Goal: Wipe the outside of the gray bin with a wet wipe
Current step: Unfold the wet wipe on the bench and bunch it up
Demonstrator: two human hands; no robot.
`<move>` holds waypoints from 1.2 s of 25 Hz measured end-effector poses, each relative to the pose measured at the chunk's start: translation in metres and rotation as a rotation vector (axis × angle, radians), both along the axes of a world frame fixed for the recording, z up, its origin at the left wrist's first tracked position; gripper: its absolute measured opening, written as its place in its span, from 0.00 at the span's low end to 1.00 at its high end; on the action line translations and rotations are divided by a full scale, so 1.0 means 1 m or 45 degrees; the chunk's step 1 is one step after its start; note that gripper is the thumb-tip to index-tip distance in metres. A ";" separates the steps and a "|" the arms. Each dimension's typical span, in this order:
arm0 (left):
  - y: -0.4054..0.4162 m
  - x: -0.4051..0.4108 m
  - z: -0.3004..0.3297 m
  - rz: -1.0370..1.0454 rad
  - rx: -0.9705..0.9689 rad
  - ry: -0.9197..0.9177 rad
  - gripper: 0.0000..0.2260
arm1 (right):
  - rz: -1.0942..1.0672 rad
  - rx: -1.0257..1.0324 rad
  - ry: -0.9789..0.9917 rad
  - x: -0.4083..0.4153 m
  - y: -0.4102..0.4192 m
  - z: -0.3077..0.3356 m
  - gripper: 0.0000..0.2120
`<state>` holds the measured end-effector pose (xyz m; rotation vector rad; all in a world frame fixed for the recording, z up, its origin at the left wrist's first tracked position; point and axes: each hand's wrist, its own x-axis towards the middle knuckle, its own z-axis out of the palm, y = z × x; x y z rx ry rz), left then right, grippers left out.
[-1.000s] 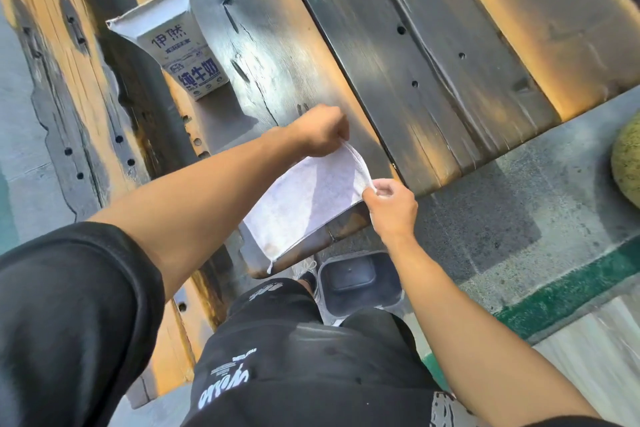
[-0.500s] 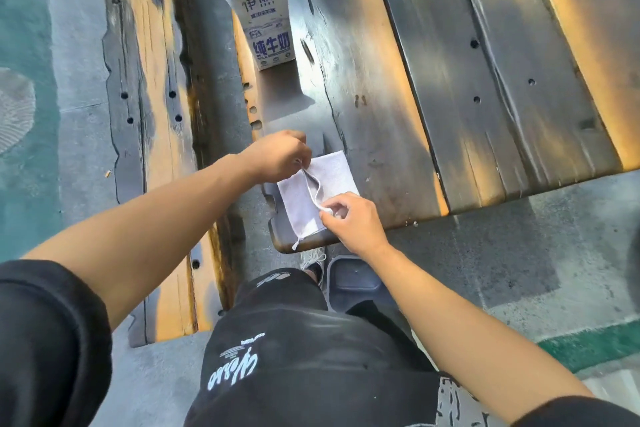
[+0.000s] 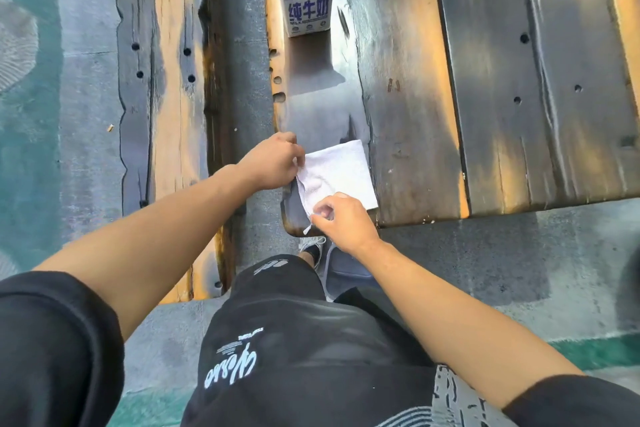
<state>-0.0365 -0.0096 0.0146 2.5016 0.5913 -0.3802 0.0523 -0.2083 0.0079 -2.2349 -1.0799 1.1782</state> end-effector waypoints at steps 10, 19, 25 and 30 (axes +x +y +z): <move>-0.045 -0.005 -0.014 0.906 -0.174 0.006 0.13 | -0.471 0.009 -0.429 0.033 0.001 0.001 0.14; -0.085 0.006 -0.017 1.455 -0.517 0.081 0.11 | -0.749 -0.095 -0.104 0.041 0.014 -0.003 0.06; -0.093 0.012 -0.008 1.642 -0.834 -0.062 0.09 | -0.974 0.149 0.306 0.043 0.004 0.008 0.06; -0.110 0.020 0.003 1.500 -1.130 -0.087 0.08 | -1.247 0.319 0.671 0.050 -0.032 0.020 0.09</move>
